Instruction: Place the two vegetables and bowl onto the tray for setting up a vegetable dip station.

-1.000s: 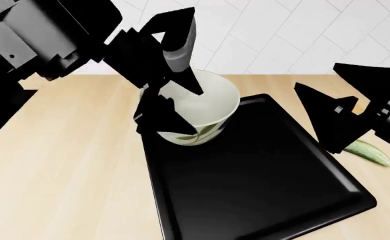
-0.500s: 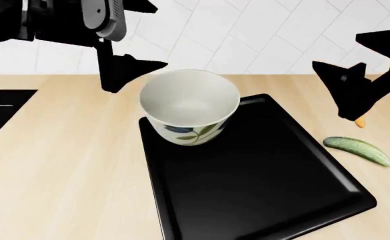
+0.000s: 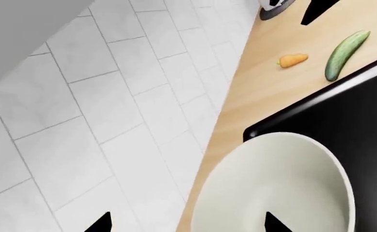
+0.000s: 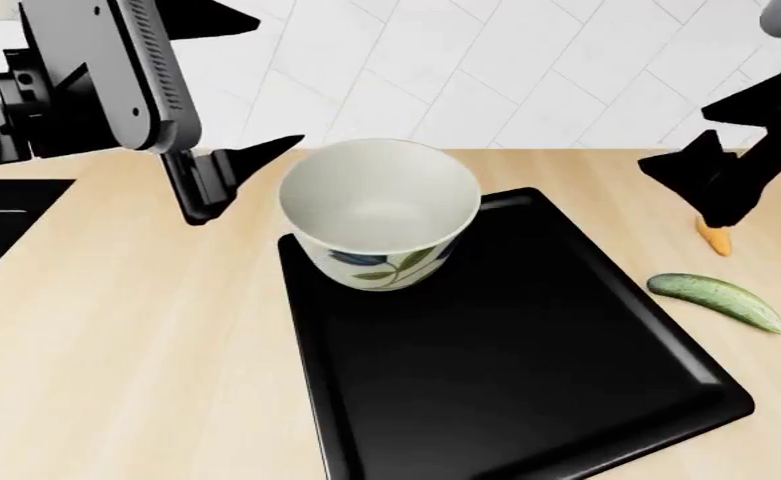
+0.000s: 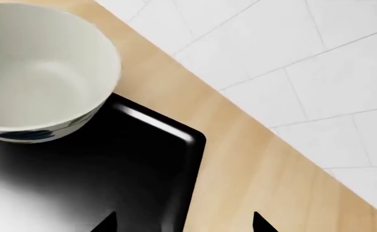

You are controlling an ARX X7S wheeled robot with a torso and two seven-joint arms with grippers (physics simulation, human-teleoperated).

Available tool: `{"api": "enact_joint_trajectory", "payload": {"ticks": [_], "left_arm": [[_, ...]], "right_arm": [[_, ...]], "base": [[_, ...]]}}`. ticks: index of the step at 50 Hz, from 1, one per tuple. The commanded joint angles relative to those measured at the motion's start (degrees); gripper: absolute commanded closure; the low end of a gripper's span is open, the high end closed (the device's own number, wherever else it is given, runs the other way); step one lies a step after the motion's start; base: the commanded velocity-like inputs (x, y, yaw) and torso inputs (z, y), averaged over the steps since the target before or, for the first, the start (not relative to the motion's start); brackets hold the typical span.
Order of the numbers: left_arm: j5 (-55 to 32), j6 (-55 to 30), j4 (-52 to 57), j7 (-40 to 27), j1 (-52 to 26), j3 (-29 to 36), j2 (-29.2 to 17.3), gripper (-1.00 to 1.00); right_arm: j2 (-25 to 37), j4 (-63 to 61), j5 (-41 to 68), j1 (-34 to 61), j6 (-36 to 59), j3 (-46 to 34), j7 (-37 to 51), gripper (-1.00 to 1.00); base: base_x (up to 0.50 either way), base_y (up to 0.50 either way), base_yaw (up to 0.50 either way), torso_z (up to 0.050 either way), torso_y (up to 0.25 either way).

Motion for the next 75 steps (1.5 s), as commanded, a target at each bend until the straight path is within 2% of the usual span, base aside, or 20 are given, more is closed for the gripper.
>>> {"api": "enact_joint_trajectory", "payload": {"ticks": [1,9,15,24,54,75], "left_arm": [[-0.21,0.91,2.95,-3.67,1.42,-0.85,-1.42,-1.00],[-0.01,1.90,2.90,-5.03,2.57,-1.14,-1.37,-1.00],[0.20,3.10,2.18,-5.62,3.64,-1.33,-1.05,-1.00],[0.53,5.08,1.04,-6.66,5.39,-1.65,-0.40,-1.00],[-0.30,5.48,4.13,-9.93,7.34,-2.59,-2.84,-1.00],[-0.64,6.28,4.72,-11.13,8.87,-3.02,-3.84,-1.00]], "right_arm": [[-5.17,11.44,-10.61,9.80,0.25,-13.53,-13.52,-1.00],[-6.22,15.45,-14.36,12.37,-0.96,-17.56,-16.15,-1.00],[-2.44,9.09,-13.97,11.12,3.11,-21.17,-17.32,-1.00],[2.09,2.92,-14.51,9.35,4.14,-24.77,-17.68,-1.00],[3.24,6.66,-13.96,-0.90,0.48,-22.12,-7.67,-1.00],[-1.54,17.57,-14.30,-6.67,-6.44,-19.13,-2.47,-1.00]], "base": [[0.00,0.00,0.00,0.000,0.000],[0.00,0.00,0.00,0.000,0.000],[0.00,0.00,0.00,0.000,0.000],[0.00,0.00,0.00,0.000,0.000],[0.00,0.00,0.00,0.000,0.000],[0.00,0.00,0.00,0.000,0.000]]}}
